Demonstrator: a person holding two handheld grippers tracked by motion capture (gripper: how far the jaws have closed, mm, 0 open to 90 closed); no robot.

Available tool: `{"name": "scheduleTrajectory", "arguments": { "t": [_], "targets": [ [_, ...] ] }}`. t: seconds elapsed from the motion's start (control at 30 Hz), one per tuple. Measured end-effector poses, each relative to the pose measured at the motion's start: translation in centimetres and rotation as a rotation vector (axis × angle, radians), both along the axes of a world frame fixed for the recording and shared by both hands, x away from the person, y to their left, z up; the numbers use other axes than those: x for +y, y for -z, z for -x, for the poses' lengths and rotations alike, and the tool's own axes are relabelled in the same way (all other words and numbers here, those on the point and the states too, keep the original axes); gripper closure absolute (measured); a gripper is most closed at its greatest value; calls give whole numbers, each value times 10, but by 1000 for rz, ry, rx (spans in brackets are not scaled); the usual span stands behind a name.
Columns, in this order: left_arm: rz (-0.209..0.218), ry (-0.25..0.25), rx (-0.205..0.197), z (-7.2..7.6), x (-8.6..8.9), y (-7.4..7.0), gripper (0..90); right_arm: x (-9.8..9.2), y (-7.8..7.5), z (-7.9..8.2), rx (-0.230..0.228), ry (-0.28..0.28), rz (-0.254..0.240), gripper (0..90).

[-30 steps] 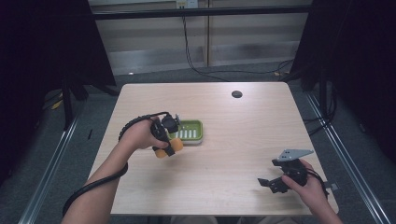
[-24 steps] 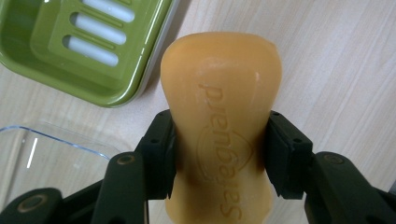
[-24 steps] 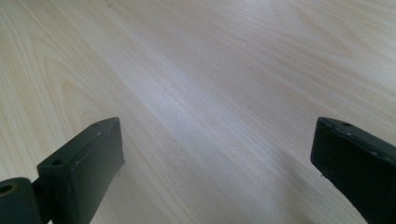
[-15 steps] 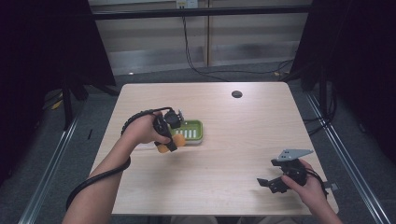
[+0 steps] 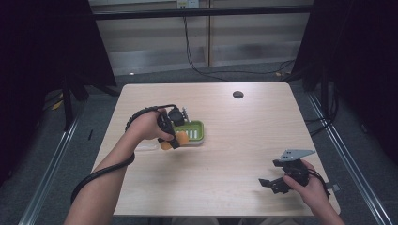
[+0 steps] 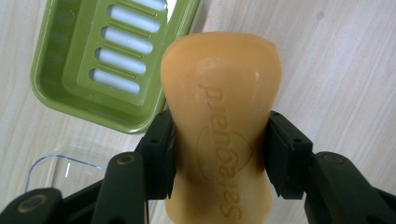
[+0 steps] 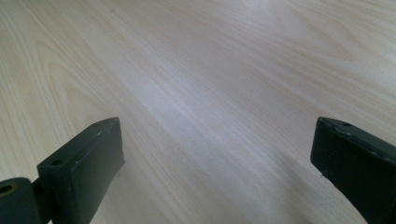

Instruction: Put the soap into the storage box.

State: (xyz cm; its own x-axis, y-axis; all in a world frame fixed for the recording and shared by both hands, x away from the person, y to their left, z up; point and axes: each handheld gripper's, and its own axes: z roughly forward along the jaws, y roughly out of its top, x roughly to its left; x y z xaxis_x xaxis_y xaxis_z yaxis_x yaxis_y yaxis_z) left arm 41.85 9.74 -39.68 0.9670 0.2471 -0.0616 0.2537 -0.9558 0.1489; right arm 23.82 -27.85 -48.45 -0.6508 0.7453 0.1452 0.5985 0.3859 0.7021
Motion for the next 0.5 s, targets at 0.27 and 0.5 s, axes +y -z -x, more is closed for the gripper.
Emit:
{"name": "scheduleTrajectory", "arguments": {
  "t": [0.27, 0.5],
  "targets": [
    [-3, 0, -27, -2, -6, 1, 500, 0, 0, 0, 5, -5, 5, 23],
    [-7, 24, 5, -9, -11, -1, 500, 1, 1, -1, 12, -10, 7, 23]
  ]
}}
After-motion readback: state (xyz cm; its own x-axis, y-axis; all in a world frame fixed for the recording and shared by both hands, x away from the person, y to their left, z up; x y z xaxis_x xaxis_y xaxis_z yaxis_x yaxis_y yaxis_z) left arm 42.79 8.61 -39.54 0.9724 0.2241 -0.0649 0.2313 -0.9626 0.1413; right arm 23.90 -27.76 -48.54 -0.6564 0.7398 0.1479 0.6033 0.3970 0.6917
